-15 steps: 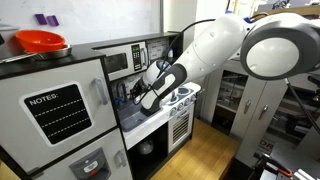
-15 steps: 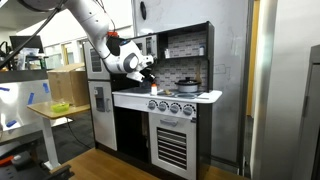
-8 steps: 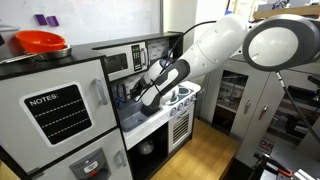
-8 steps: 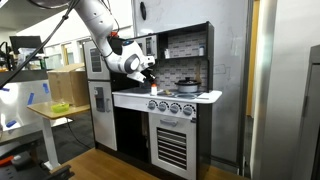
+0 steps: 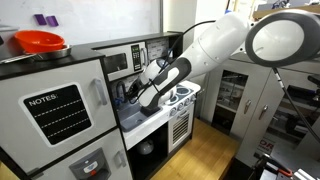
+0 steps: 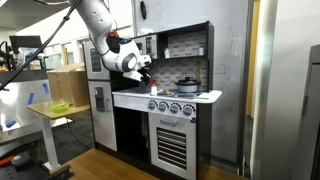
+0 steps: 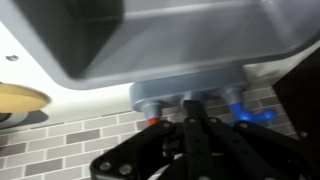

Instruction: Twist the tap faucet.

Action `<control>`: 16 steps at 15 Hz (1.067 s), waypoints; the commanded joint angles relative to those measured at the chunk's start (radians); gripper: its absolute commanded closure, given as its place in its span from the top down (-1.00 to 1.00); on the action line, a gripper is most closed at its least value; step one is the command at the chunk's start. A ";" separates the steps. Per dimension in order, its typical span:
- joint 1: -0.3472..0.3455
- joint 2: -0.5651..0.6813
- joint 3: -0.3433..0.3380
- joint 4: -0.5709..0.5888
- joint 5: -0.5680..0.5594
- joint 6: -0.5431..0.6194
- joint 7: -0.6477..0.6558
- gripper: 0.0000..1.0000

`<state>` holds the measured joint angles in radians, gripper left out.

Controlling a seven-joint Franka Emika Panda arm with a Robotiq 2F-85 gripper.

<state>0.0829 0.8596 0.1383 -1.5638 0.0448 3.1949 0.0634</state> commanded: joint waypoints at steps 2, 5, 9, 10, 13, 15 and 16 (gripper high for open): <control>0.093 -0.119 -0.011 -0.131 0.002 0.014 0.008 -1.00; 0.124 -0.160 -0.010 -0.171 0.004 0.018 0.011 -1.00; 0.161 -0.208 -0.094 -0.240 0.032 -0.003 0.059 -1.00; 0.165 -0.220 -0.109 -0.261 0.037 -0.006 0.069 -1.00; 0.209 -0.253 -0.179 -0.320 0.057 -0.012 0.130 -1.00; 0.273 -0.279 -0.257 -0.357 0.071 -0.027 0.185 -1.00; 0.319 -0.296 -0.313 -0.379 0.076 -0.040 0.214 -1.00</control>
<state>0.2969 0.6319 -0.0565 -1.8675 0.0905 3.1966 0.2090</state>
